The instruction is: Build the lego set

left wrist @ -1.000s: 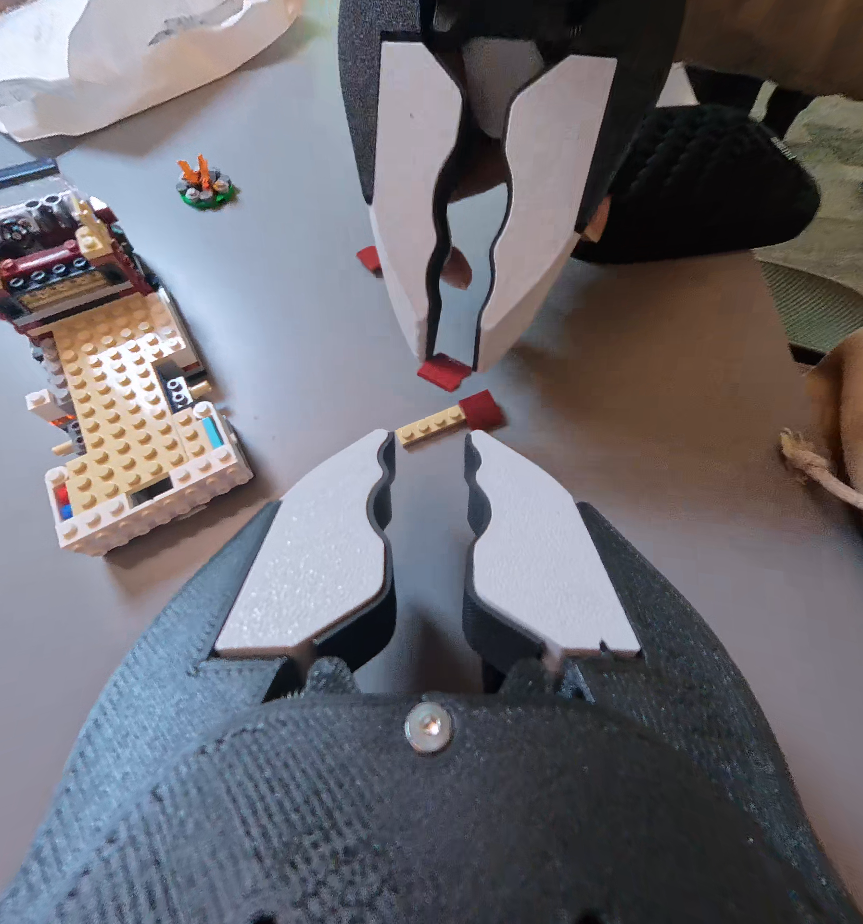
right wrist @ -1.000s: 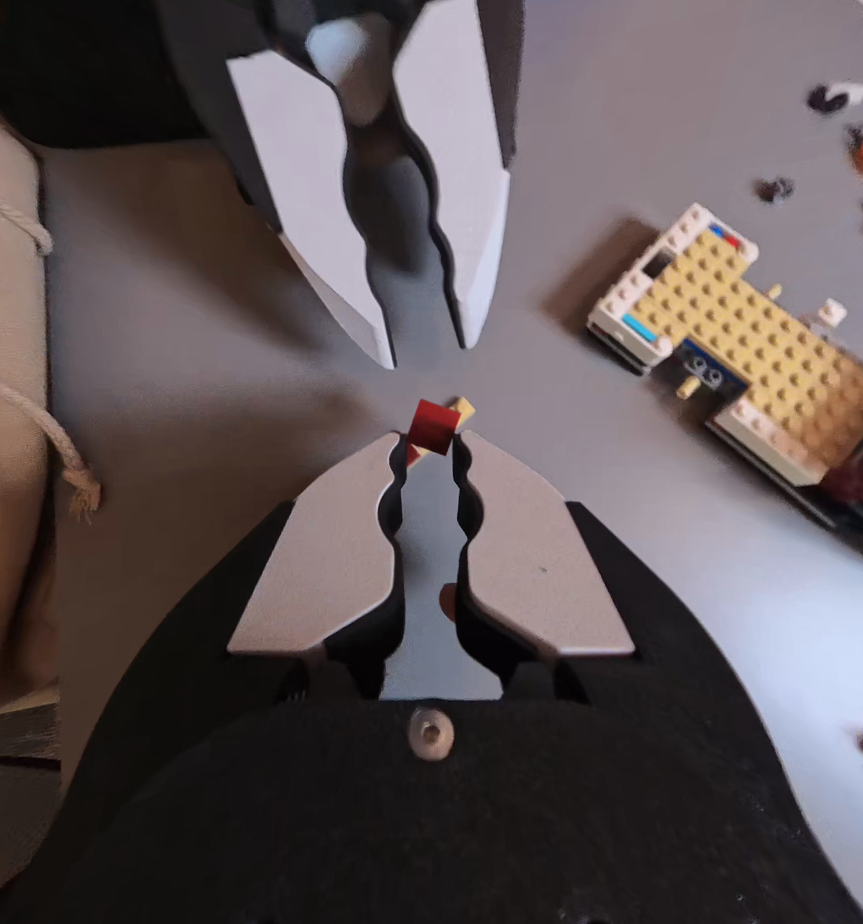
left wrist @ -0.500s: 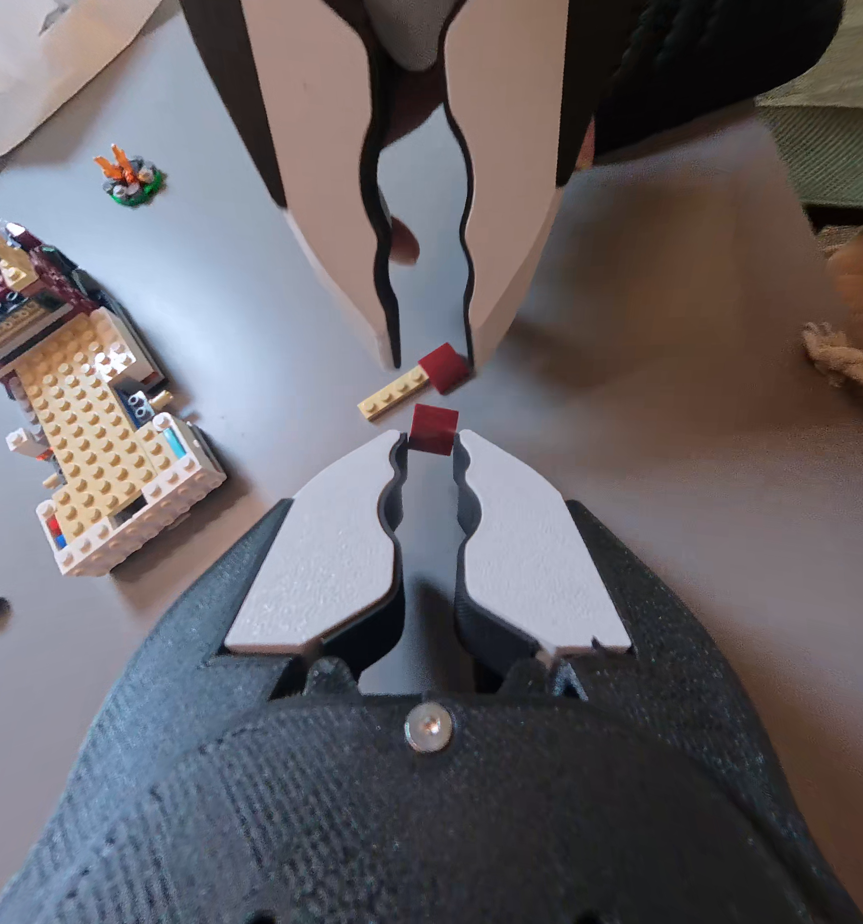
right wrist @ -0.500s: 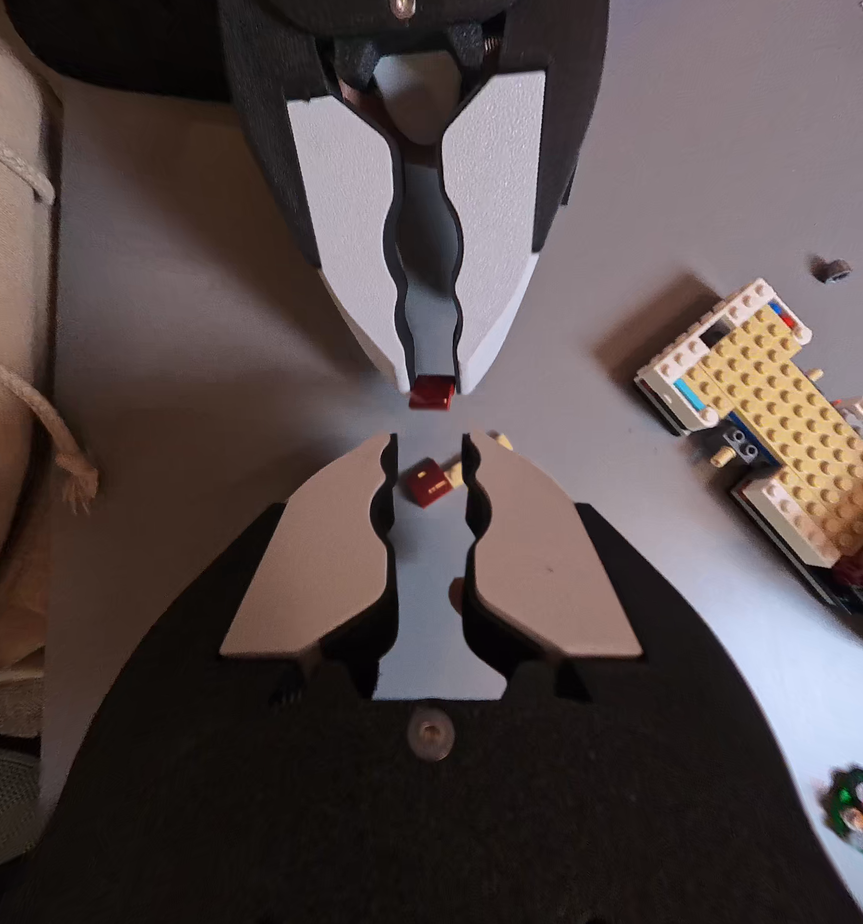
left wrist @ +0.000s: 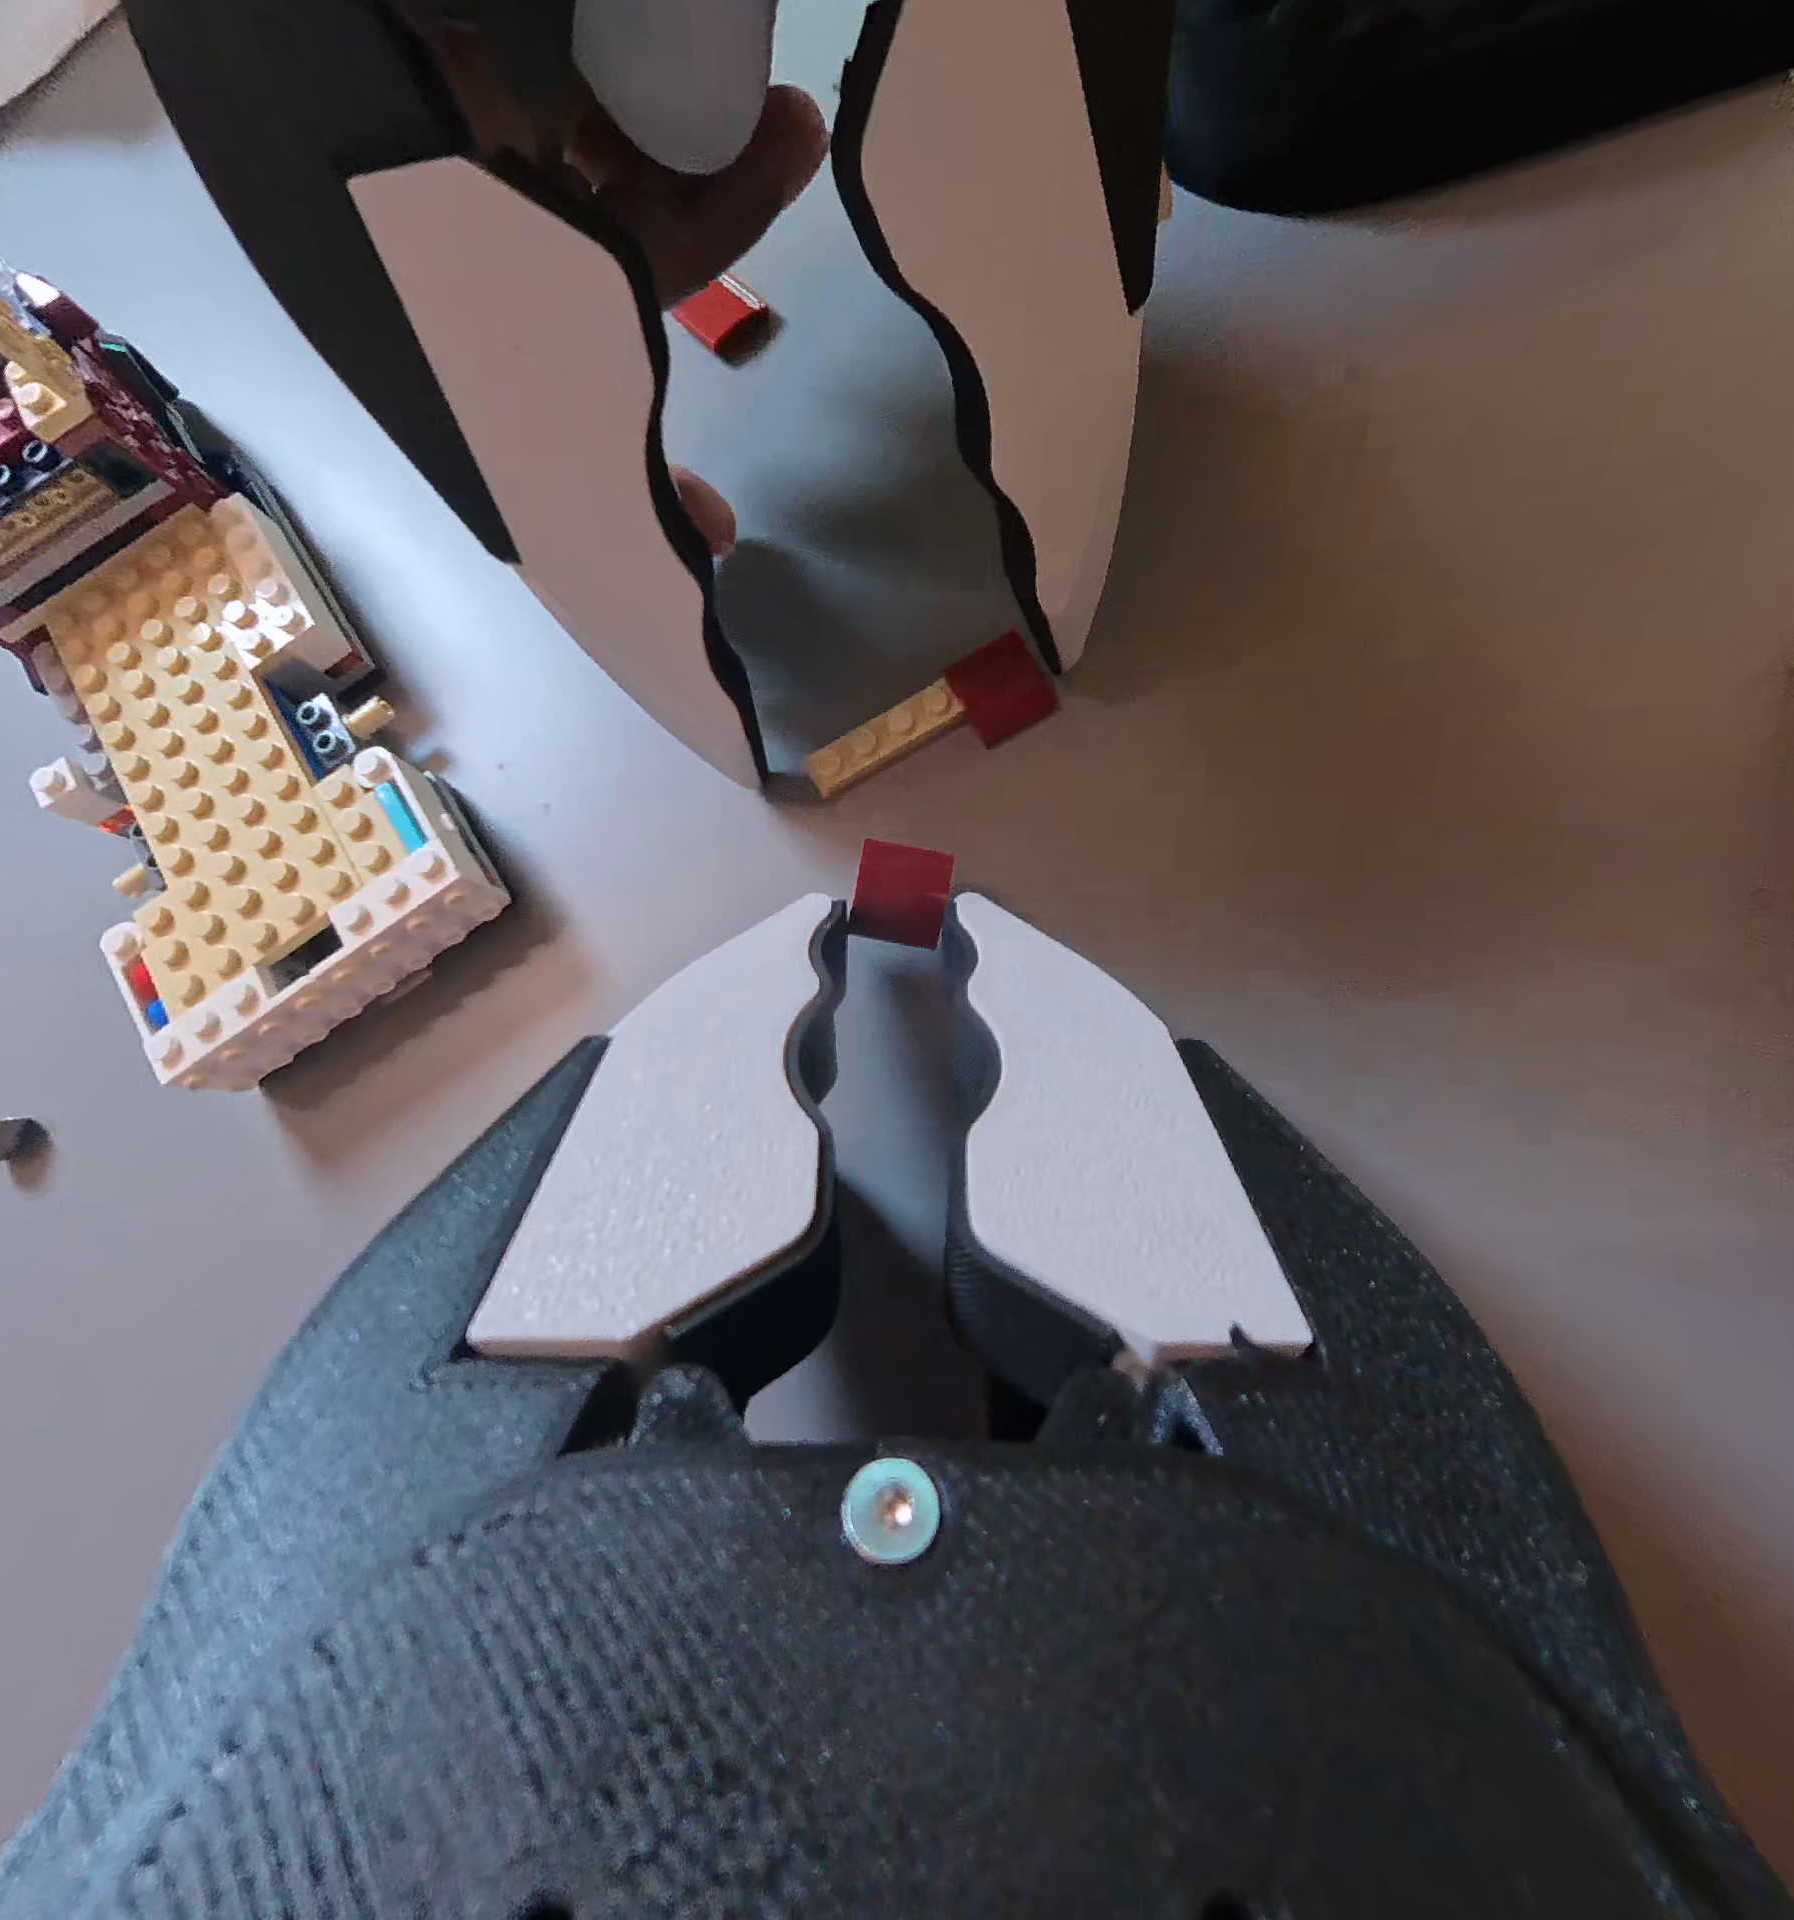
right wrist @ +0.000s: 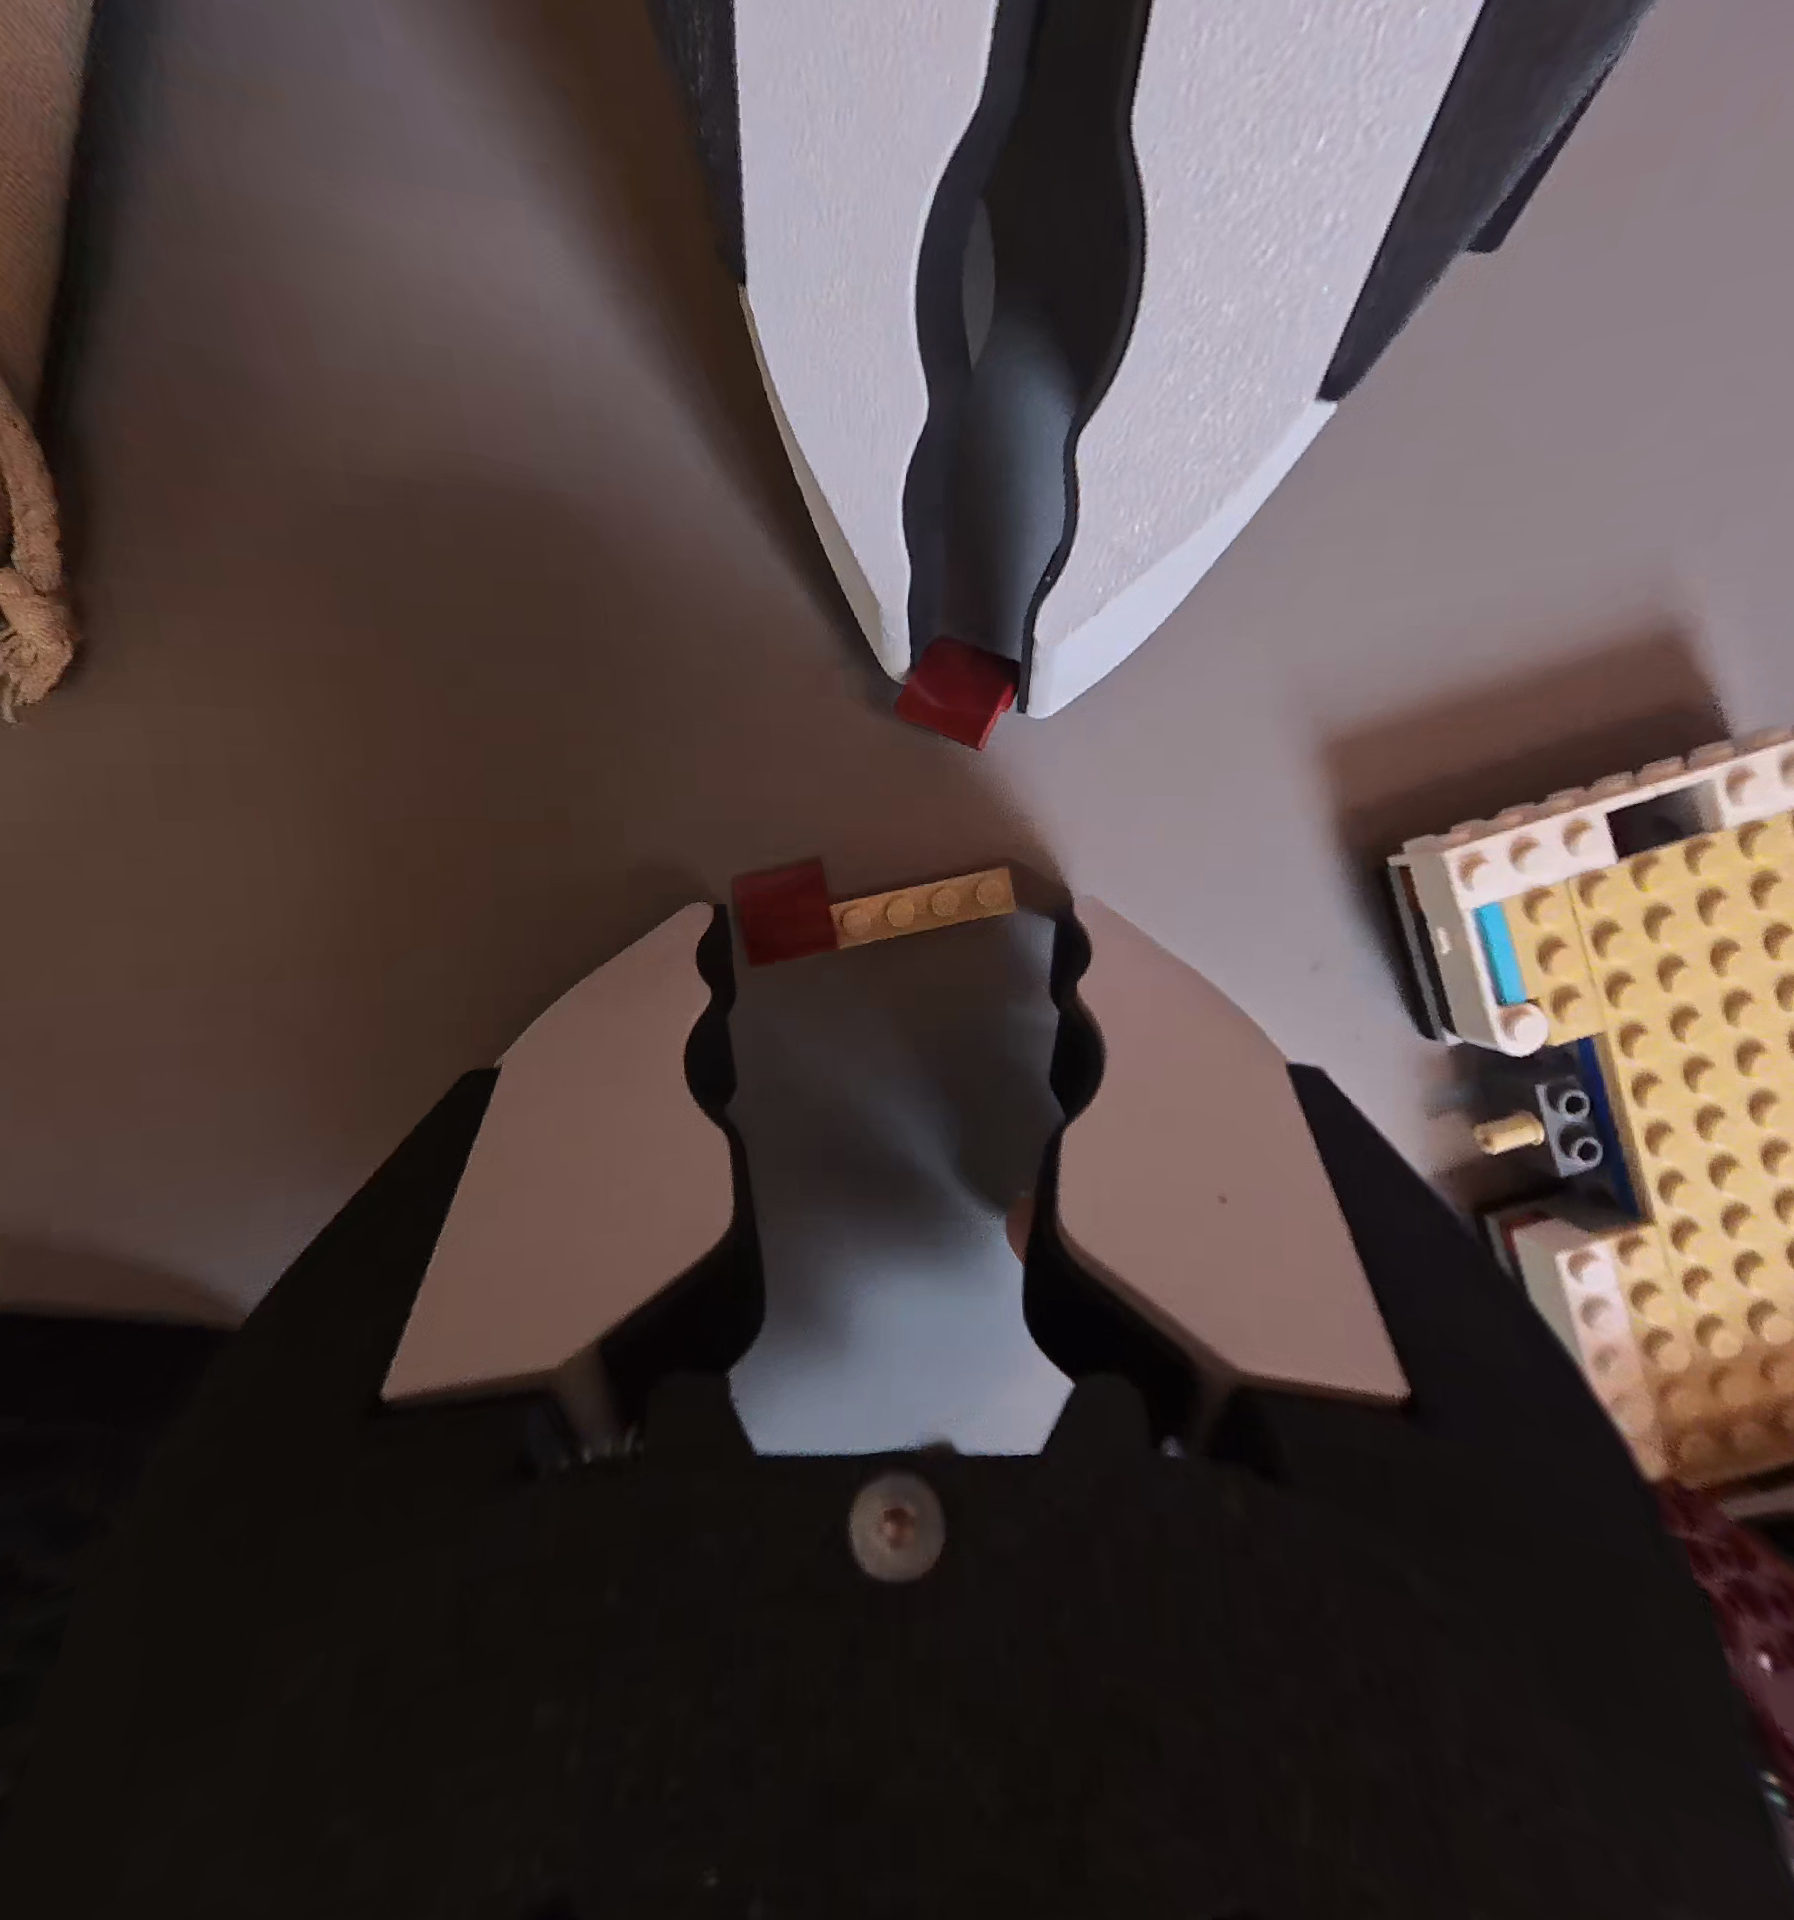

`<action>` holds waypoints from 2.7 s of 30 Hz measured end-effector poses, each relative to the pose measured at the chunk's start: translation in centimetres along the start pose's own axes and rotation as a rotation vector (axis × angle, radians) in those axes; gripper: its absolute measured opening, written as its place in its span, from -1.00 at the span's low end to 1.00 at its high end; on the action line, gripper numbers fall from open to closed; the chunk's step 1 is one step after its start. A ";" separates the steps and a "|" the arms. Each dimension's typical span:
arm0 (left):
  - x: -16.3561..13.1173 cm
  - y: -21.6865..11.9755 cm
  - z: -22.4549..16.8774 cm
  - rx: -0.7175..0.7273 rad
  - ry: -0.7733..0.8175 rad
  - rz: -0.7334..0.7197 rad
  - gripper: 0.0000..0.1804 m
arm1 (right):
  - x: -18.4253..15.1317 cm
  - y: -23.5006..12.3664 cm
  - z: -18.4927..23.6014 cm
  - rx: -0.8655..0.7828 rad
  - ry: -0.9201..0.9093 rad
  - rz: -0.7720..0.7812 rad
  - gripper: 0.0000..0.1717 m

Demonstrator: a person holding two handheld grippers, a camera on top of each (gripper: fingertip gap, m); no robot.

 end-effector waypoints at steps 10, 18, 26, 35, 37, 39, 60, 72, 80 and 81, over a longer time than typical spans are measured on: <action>0.4 0.0 -0.3 -0.054 -0.047 -0.007 -0.81 | 0.5 -0.2 0.7 -0.104 0.146 -0.125 -0.42; 2.0 -0.7 -0.9 -0.084 -0.058 -0.009 -0.81 | 1.6 -0.6 2.1 -0.371 0.319 -0.257 -0.42; 3.8 -0.6 -1.8 -0.089 -0.015 0.060 -0.81 | 2.0 -1.2 2.9 -0.522 0.359 -0.286 -0.42; 5.0 -0.5 -2.6 -0.119 0.014 0.113 -0.80 | 2.2 -2.1 4.0 -0.622 0.363 -0.313 -0.42; 5.2 -0.5 -2.6 -0.127 0.012 0.122 -0.79 | 2.3 -2.2 4.1 -0.620 0.377 -0.314 -0.42; 5.4 -0.4 -2.6 -0.133 0.009 0.129 -0.79 | 2.2 -2.3 4.2 -0.614 0.389 -0.315 -0.42; 5.6 -1.2 -2.0 -0.227 -0.136 0.043 -0.67 | 2.0 -2.3 4.1 -0.571 0.414 -0.318 -0.42; 4.0 -0.2 0.0 -0.572 -0.902 -0.121 -0.62 | 2.3 -2.9 3.3 -0.605 0.388 -0.305 -0.42; 4.2 0.6 -0.3 -0.624 -0.946 -0.138 -0.84 | 2.3 -3.3 2.7 -0.619 0.407 -0.291 -0.42; 4.2 0.6 -0.3 -0.626 -0.949 -0.139 -0.84 | 2.2 -3.4 2.7 -0.623 0.409 -0.289 -0.42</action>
Point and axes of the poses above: each gripper's, where its closed fingertips meet, y out along the fingers, x out of its top, z = x × y across the jaws, the point moved 5 cm from there along -y, back along the fingers, and after that the axes turned 12 degrees about -y, right-handed, at the moved point
